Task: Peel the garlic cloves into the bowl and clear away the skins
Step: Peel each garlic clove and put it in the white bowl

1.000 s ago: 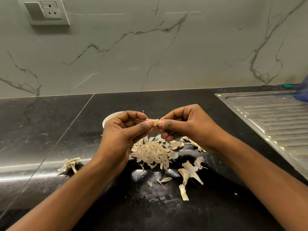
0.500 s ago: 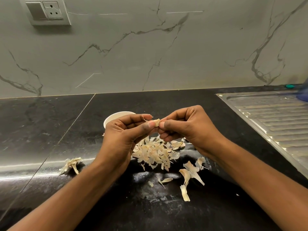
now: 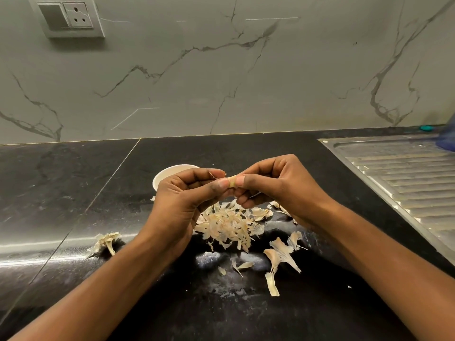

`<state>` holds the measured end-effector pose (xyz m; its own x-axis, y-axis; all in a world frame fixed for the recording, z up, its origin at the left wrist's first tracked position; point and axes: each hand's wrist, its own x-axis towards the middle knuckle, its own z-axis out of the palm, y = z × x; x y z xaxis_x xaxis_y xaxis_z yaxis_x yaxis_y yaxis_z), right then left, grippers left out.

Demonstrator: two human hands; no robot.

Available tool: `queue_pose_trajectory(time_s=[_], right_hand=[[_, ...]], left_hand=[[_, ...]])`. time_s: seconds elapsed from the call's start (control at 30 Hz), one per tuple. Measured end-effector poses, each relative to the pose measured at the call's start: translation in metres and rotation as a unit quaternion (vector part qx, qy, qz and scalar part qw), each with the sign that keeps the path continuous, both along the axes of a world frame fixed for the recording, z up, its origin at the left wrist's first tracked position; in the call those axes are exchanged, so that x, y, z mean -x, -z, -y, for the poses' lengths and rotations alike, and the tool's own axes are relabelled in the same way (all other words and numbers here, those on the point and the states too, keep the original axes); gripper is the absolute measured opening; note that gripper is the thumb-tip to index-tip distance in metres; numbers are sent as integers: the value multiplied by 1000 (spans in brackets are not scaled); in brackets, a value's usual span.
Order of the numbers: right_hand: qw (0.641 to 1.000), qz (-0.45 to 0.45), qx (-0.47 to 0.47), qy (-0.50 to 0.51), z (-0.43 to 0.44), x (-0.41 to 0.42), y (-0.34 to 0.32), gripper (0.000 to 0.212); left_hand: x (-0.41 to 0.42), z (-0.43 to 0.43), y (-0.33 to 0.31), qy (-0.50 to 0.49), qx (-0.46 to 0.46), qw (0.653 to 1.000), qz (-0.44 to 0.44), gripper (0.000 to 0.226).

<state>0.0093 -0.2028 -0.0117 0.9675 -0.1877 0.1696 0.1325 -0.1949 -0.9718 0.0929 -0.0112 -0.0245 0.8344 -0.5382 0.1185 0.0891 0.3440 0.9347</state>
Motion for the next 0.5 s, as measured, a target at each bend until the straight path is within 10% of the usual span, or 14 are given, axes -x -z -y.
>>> queue_pose_trajectory(time_s=[0.5], right_hand=[[998, 60, 8, 18, -1, 1, 2, 10]], left_hand=[[2, 0, -4, 43, 30, 996, -79, 44]])
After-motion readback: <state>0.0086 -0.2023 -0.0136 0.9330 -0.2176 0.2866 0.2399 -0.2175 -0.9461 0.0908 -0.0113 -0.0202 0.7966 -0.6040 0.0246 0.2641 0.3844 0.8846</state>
